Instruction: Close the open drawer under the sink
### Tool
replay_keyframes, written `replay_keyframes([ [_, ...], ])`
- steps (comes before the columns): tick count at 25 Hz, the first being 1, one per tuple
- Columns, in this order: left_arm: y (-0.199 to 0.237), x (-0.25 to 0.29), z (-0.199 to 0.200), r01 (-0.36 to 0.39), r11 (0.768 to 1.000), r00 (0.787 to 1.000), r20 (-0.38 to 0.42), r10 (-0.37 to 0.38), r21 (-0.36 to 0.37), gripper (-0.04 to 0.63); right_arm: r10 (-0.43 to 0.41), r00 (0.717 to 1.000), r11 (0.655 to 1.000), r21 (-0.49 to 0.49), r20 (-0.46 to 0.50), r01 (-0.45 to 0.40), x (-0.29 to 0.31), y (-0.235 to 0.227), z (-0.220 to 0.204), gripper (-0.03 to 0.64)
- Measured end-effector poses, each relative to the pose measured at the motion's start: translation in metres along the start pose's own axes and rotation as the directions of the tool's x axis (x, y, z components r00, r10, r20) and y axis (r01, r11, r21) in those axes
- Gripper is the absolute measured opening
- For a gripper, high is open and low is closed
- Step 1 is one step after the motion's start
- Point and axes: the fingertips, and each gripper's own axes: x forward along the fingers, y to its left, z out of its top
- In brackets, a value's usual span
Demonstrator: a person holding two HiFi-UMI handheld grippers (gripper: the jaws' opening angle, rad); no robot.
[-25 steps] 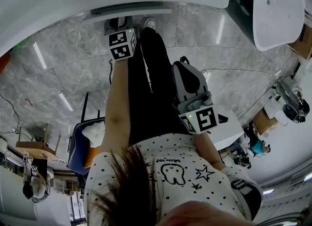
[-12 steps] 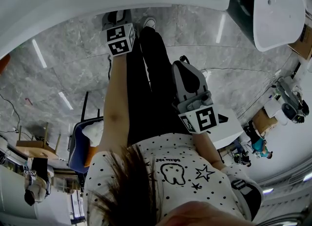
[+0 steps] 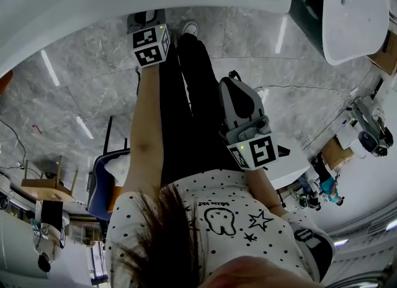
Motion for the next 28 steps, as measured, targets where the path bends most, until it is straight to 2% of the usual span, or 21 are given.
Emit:
replay_keyframes([
  [28, 0.014, 0.015, 0.017, -0.023, 1.0, 0.999, 0.038, 0.023, -0.002, 0.123, -0.007, 1.0, 1.0, 0.014, -0.008, 0.007, 0.002, -0.005, -0.009, 0.014],
])
